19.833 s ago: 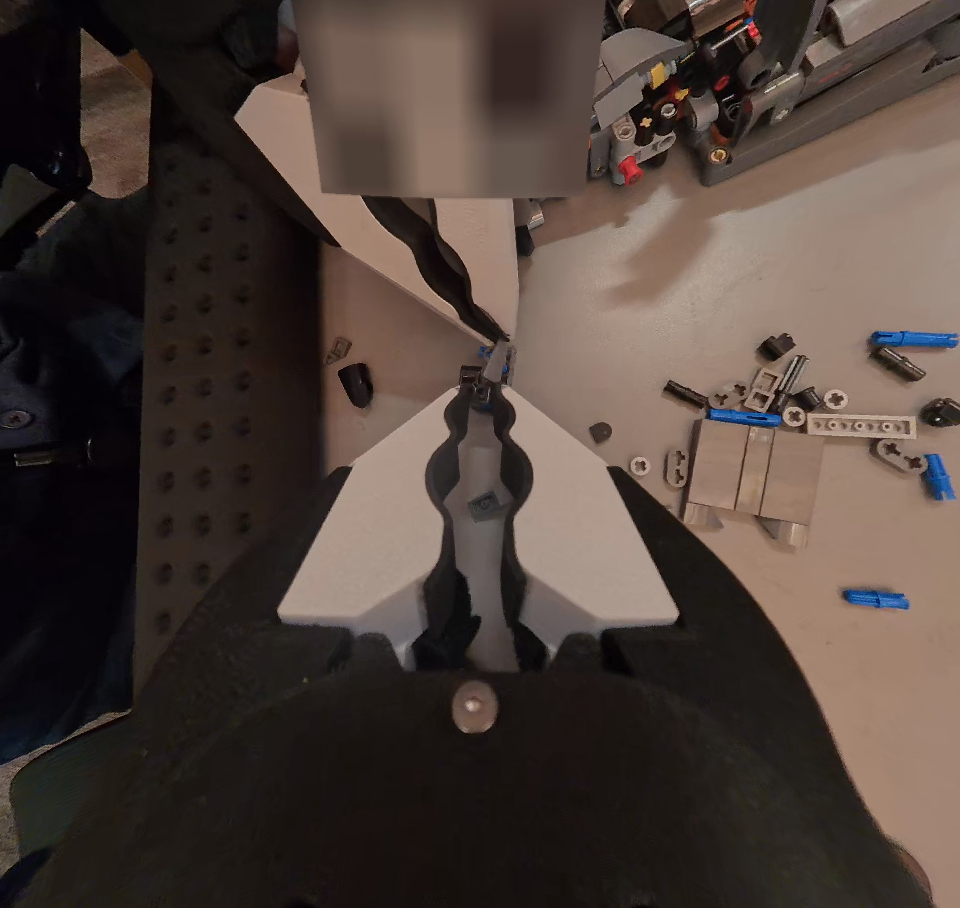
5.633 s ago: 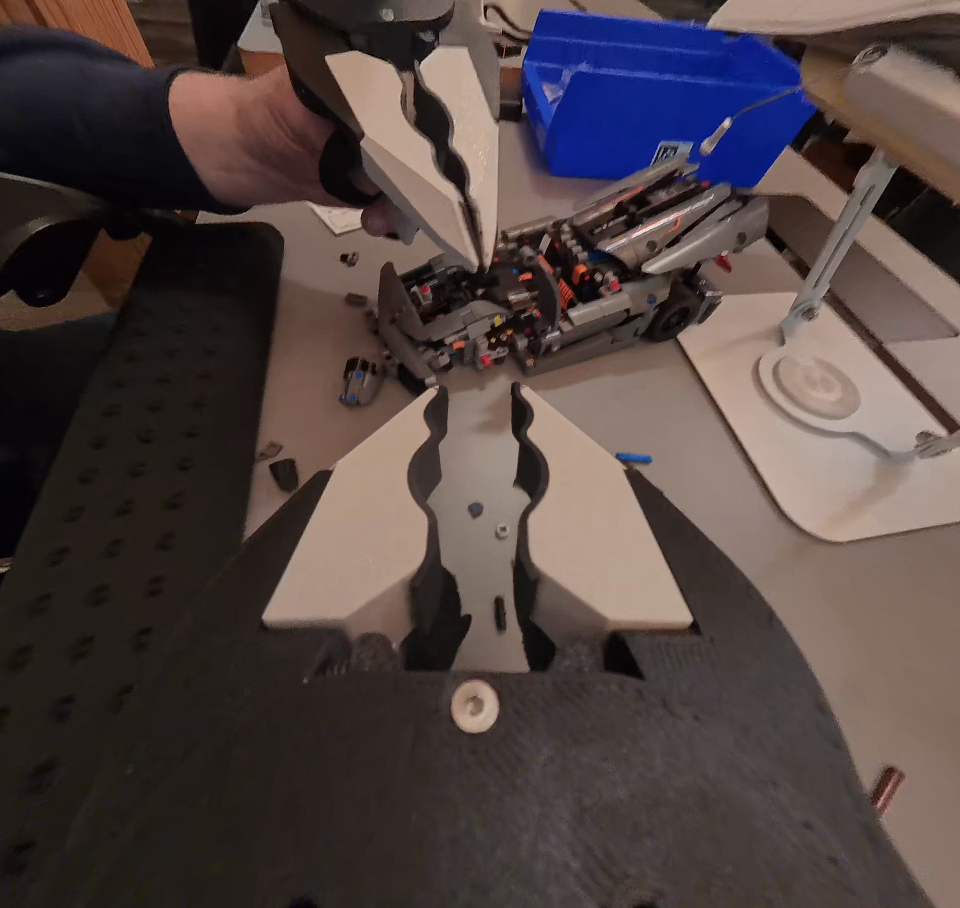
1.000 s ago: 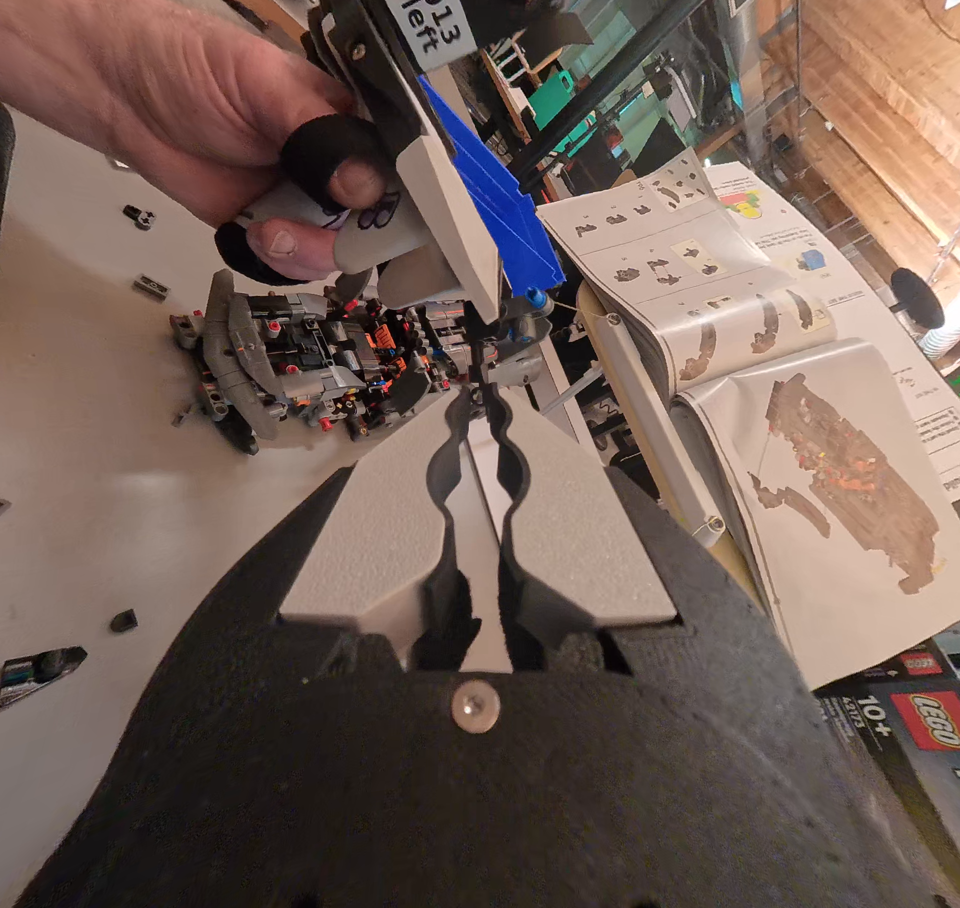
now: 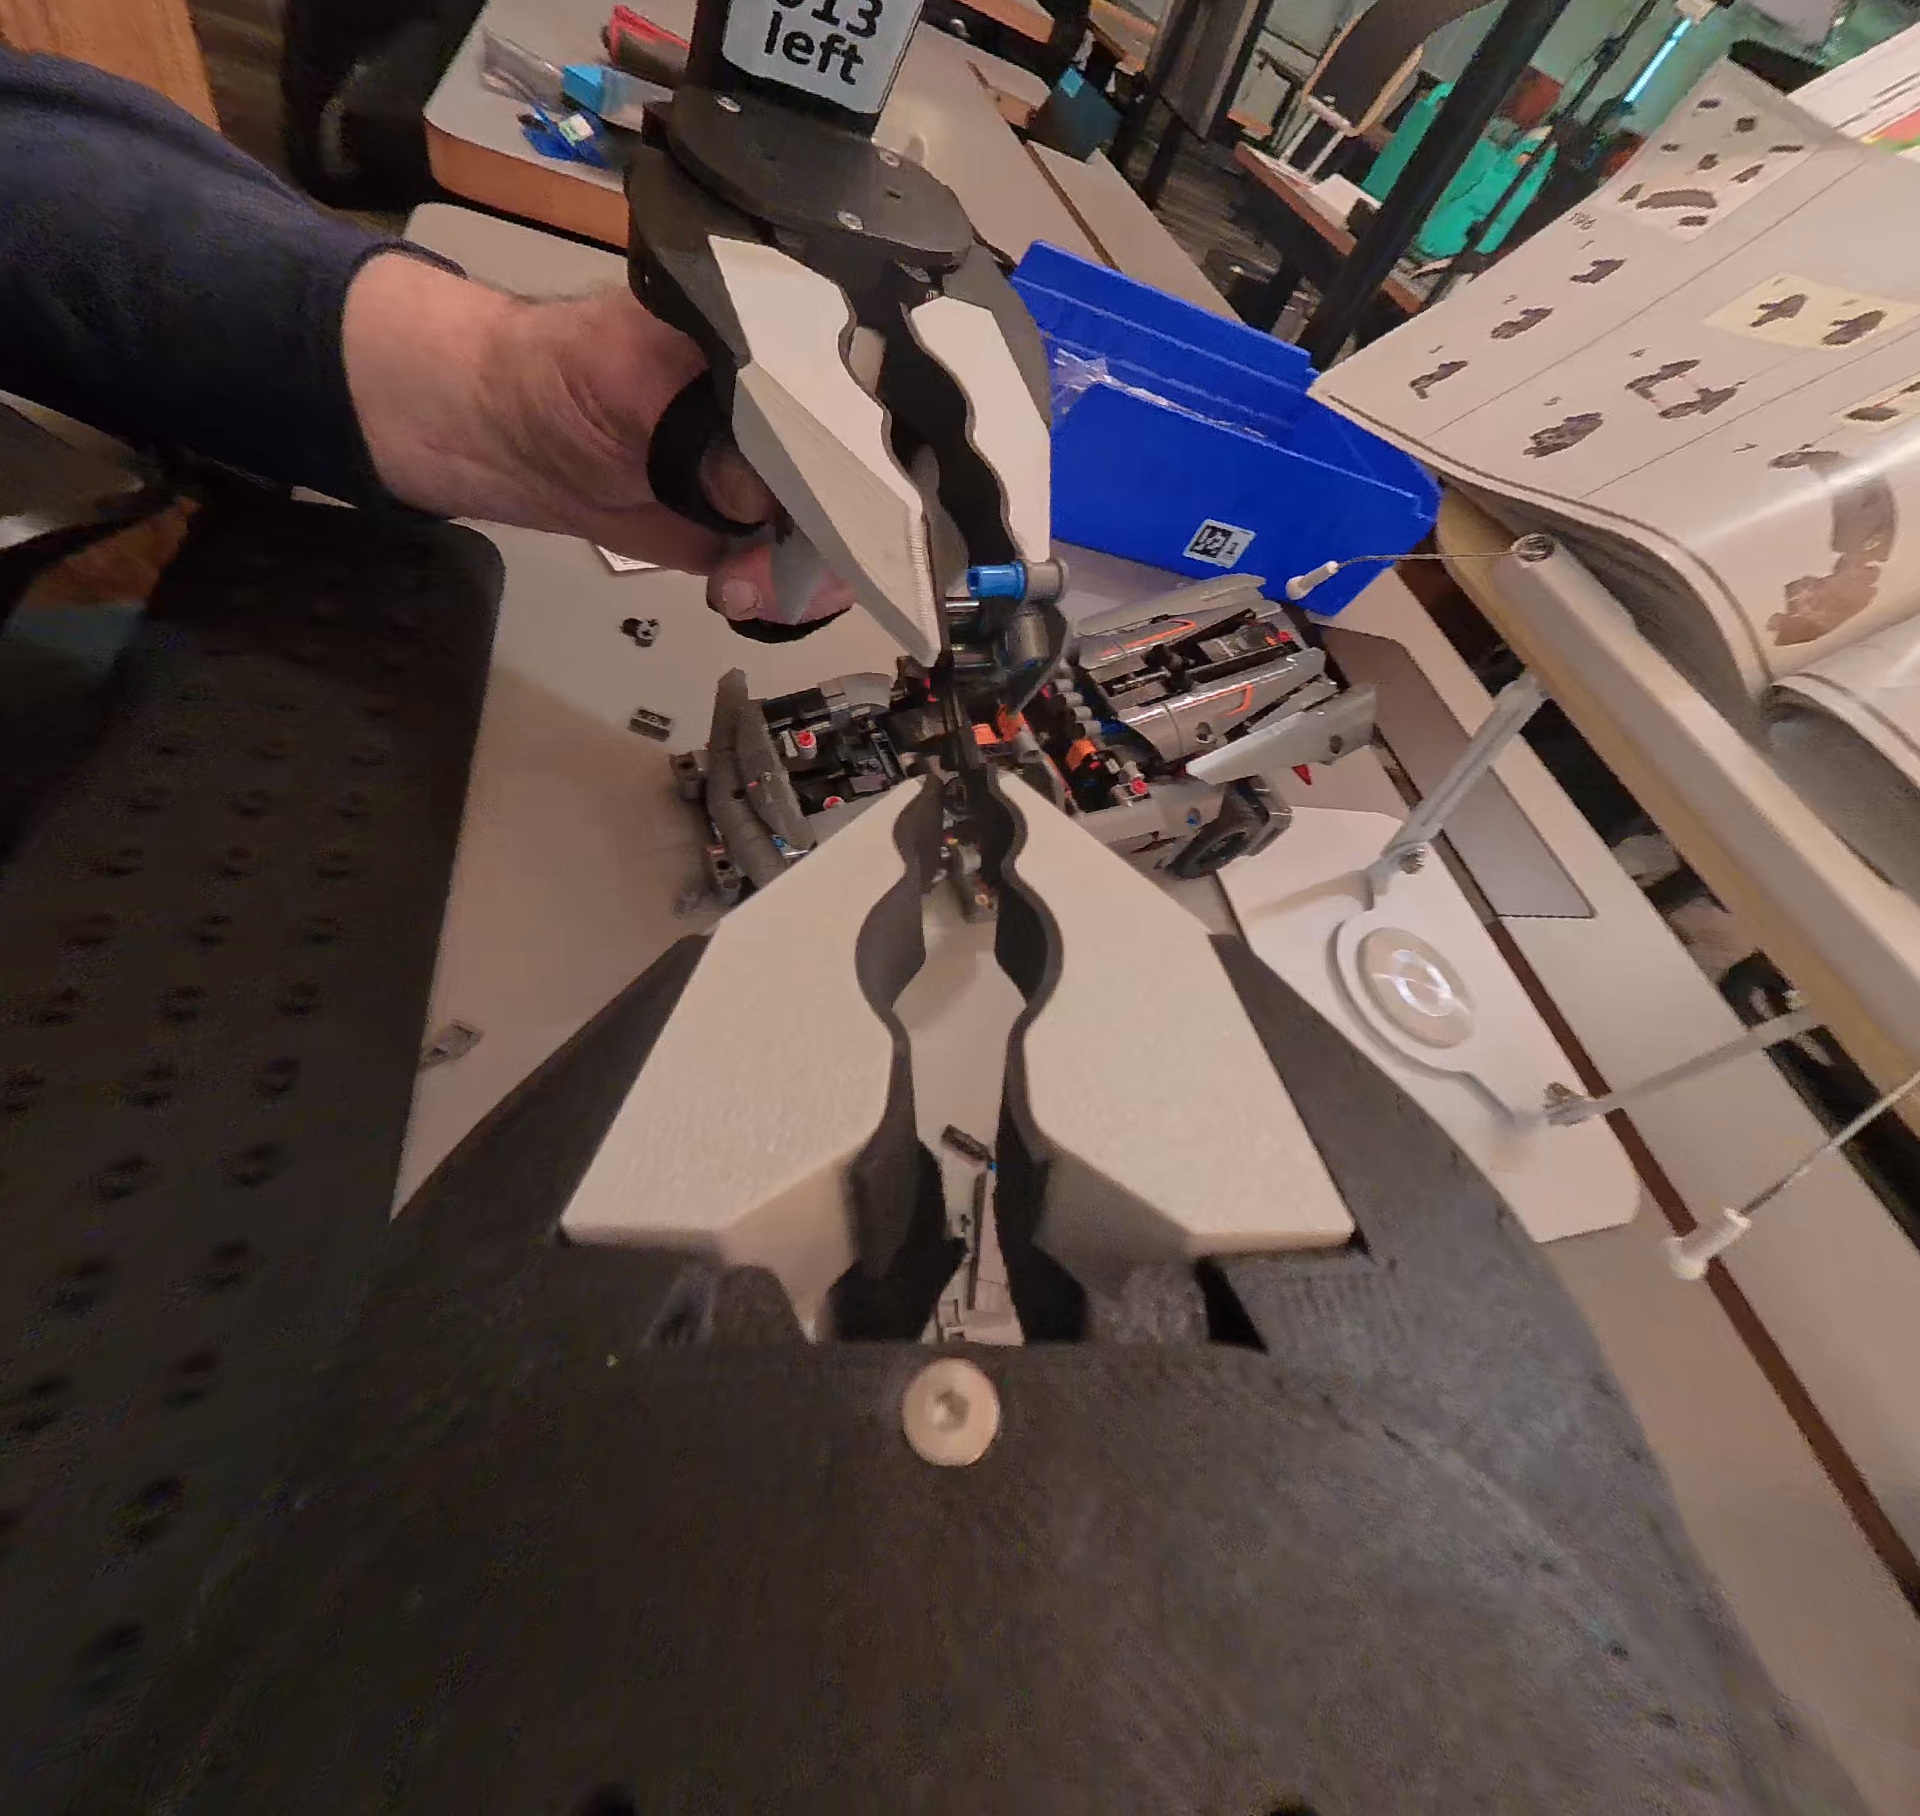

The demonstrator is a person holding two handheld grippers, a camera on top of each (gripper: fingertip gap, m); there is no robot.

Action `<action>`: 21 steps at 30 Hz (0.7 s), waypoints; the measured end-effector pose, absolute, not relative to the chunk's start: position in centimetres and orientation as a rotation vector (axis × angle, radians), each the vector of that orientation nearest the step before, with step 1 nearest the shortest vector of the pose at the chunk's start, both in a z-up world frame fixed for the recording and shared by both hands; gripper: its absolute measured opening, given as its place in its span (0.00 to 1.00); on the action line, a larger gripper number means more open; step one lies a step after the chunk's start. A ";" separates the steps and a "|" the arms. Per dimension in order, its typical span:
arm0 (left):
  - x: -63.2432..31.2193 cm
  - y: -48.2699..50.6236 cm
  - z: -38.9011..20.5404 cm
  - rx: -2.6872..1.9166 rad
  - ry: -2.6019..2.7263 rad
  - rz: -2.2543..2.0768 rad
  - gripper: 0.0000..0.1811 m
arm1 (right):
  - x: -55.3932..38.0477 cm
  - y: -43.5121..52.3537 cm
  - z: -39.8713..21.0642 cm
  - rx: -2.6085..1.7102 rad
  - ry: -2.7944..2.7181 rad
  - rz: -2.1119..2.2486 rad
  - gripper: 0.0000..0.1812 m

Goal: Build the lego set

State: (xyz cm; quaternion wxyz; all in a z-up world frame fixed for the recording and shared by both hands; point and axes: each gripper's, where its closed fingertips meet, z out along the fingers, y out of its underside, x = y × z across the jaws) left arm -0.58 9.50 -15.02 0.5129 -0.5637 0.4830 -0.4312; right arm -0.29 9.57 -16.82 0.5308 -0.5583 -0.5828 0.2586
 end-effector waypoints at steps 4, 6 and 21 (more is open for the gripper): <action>-0.4 9.2 -14.8 -1.335 1.177 -1.023 0.08 | -0.2 9.2 -16.7 -1.343 -1.380 0.725 0.02; -0.3 9.1 -14.9 -1.329 1.189 -1.000 0.08 | -0.2 9.2 -16.7 -1.346 -1.381 0.742 0.02; 0.0 9.0 -16.0 -1.370 1.209 -1.064 0.08 | 0.0 8.5 -17.1 -1.356 -1.408 0.889 0.02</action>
